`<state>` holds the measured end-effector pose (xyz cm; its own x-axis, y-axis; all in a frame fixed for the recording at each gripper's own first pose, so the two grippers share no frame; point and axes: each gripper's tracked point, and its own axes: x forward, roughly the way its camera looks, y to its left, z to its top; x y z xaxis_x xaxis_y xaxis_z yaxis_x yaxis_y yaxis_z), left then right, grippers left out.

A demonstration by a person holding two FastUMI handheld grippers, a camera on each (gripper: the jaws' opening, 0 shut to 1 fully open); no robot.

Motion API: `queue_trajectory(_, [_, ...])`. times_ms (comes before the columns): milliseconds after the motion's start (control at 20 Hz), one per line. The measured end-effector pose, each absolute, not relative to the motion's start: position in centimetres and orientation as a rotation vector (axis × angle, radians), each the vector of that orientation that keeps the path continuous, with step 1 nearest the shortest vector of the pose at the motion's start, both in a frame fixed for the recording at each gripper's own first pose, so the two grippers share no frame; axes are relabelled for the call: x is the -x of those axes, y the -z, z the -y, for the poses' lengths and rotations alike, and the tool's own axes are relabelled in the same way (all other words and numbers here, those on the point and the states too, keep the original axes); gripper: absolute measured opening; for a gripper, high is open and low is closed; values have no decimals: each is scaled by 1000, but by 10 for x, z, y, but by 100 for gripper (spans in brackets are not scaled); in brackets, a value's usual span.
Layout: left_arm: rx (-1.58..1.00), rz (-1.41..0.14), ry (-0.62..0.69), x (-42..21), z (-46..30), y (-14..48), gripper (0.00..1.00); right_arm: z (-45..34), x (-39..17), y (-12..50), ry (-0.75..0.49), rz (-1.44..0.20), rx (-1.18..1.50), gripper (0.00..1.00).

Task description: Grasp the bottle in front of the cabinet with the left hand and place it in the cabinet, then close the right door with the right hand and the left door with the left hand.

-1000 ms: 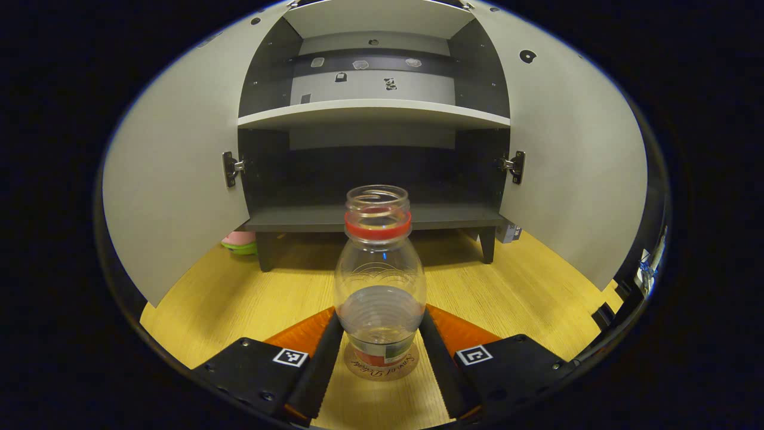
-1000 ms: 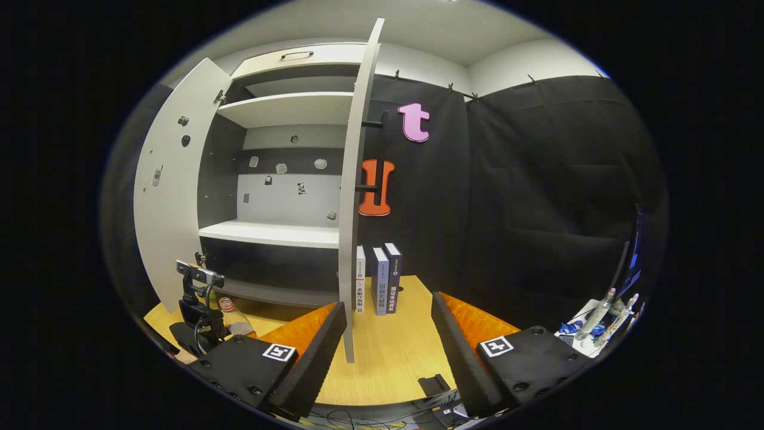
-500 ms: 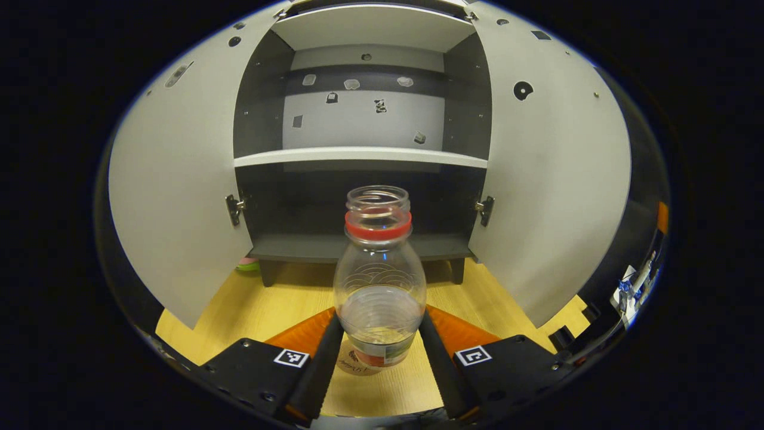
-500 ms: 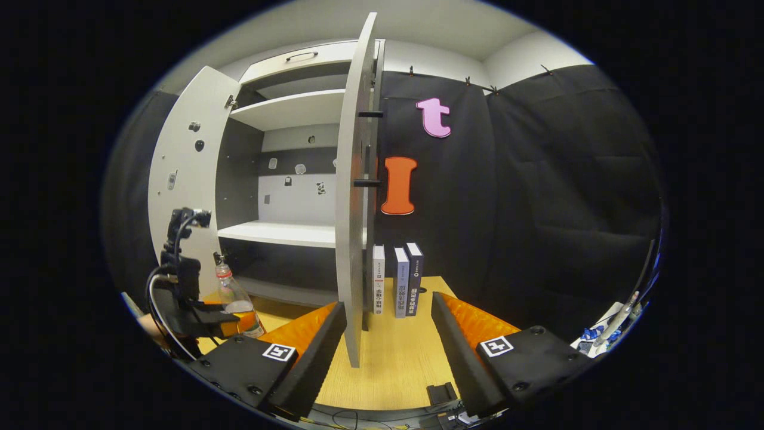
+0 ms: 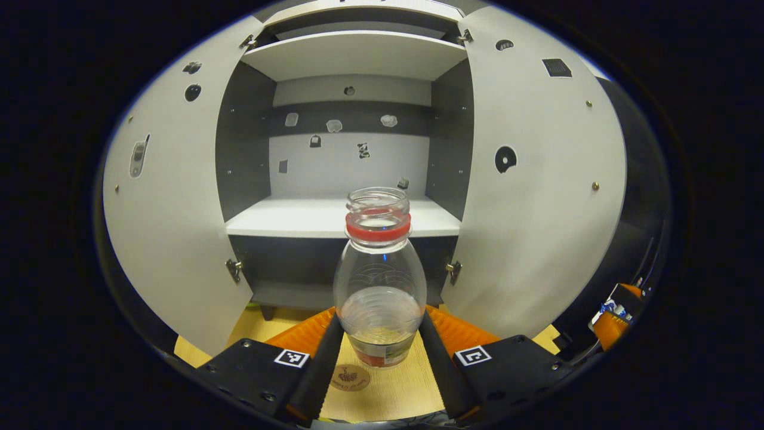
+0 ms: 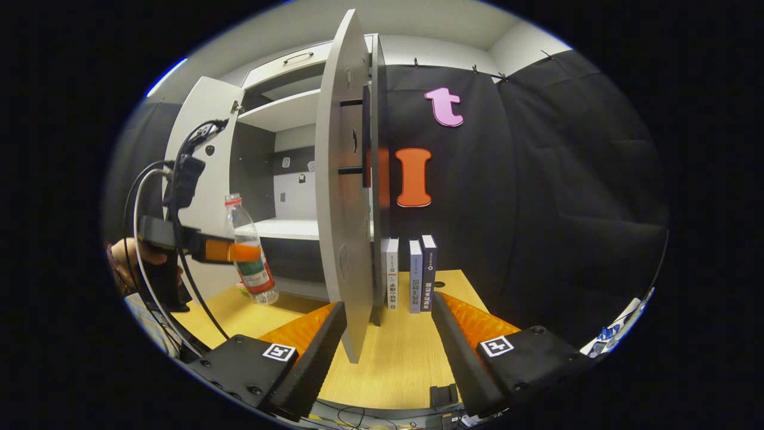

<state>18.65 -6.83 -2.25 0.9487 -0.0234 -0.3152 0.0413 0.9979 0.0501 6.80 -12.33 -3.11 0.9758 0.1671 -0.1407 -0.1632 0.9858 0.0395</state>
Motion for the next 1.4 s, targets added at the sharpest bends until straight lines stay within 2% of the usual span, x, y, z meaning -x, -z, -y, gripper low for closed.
queue_trajectory(200, [-97, -279, 16, -220, 64, -20, 75, 141, -68, 32, -140, -141, -42, 96])
queue_trajectory(450, [-101, -231, 13, -281, 49, -61, 74, 156, -75, 29, -45, -115, -76, 96])
queue_trajectory(500, [-94, -230, 17, -292, 47, -66, 74, 157, -77, 28, -26, -114, -82, 100])
queue_trajectory(550, [-76, -229, 25, -305, 45, -70, 74, 155, -78, 24, -13, -105, -87, 96])
queue_trajectory(700, [-26, -226, 38, -341, 37, -79, 75, 157, -82, 22, 29, -95, -90, 96])
queue_trajectory(1050, [-34, -289, 23, -399, 17, -63, 75, 154, -87, 21, 85, -97, -103, 96])
queue_trajectory(1400, [-56, -290, 22, -411, 15, -59, 77, 144, -89, 28, 104, -117, -98, 96])
